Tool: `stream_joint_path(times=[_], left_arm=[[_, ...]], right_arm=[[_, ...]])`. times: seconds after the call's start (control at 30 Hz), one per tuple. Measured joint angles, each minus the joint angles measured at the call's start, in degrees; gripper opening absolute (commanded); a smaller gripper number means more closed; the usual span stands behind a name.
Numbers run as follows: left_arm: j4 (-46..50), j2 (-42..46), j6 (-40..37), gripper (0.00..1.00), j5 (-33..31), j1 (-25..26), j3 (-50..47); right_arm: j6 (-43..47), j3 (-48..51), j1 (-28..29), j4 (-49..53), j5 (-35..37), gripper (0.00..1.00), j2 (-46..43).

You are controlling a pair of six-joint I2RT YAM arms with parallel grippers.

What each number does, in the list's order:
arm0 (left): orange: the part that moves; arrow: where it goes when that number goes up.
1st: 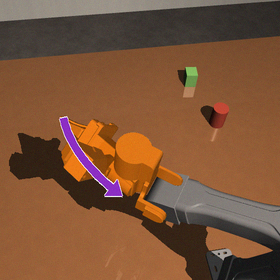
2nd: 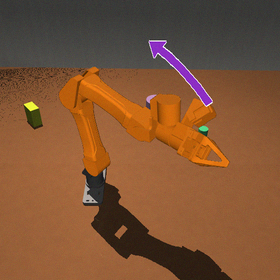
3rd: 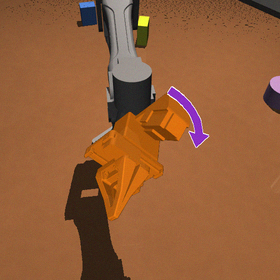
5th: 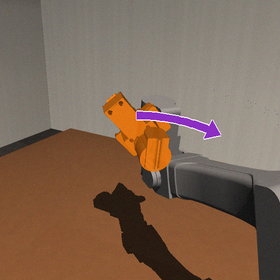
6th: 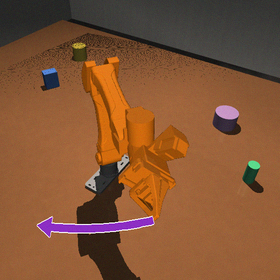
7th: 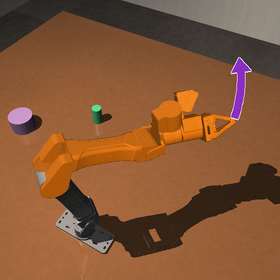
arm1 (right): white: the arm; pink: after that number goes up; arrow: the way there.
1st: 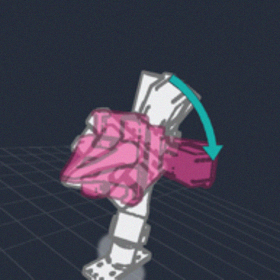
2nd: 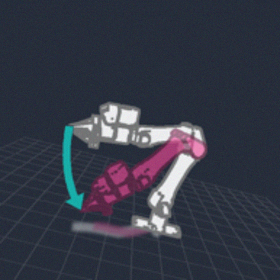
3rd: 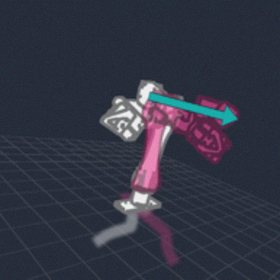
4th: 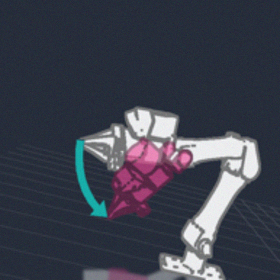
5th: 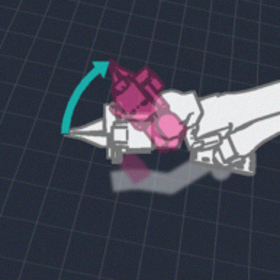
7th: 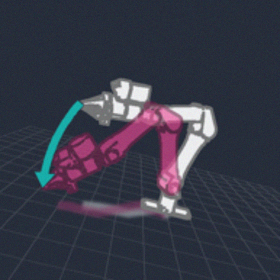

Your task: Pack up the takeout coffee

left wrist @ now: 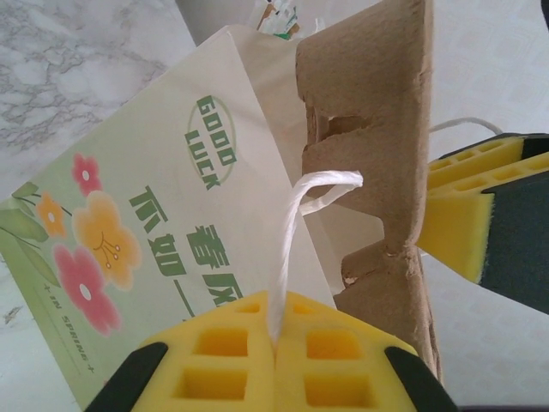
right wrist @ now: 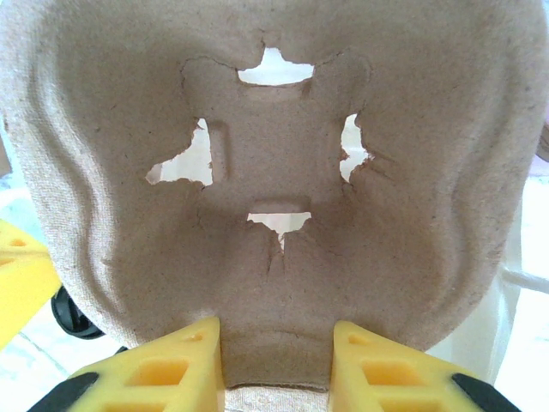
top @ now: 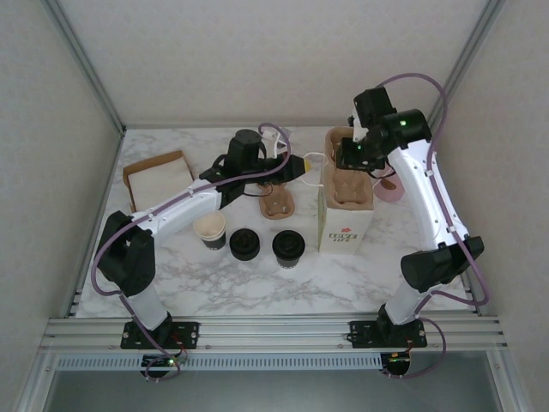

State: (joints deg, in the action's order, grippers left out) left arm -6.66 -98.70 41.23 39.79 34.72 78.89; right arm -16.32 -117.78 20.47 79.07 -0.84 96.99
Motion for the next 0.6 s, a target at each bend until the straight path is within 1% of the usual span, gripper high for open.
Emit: stream_joint_path(times=[0.6], left_arm=[[0.0,0.1,0.0,0.0,-0.4,0.0,-0.4]], right_arm=[[-0.4,5.5,0.0,-0.7,2.8,0.3,0.0]])
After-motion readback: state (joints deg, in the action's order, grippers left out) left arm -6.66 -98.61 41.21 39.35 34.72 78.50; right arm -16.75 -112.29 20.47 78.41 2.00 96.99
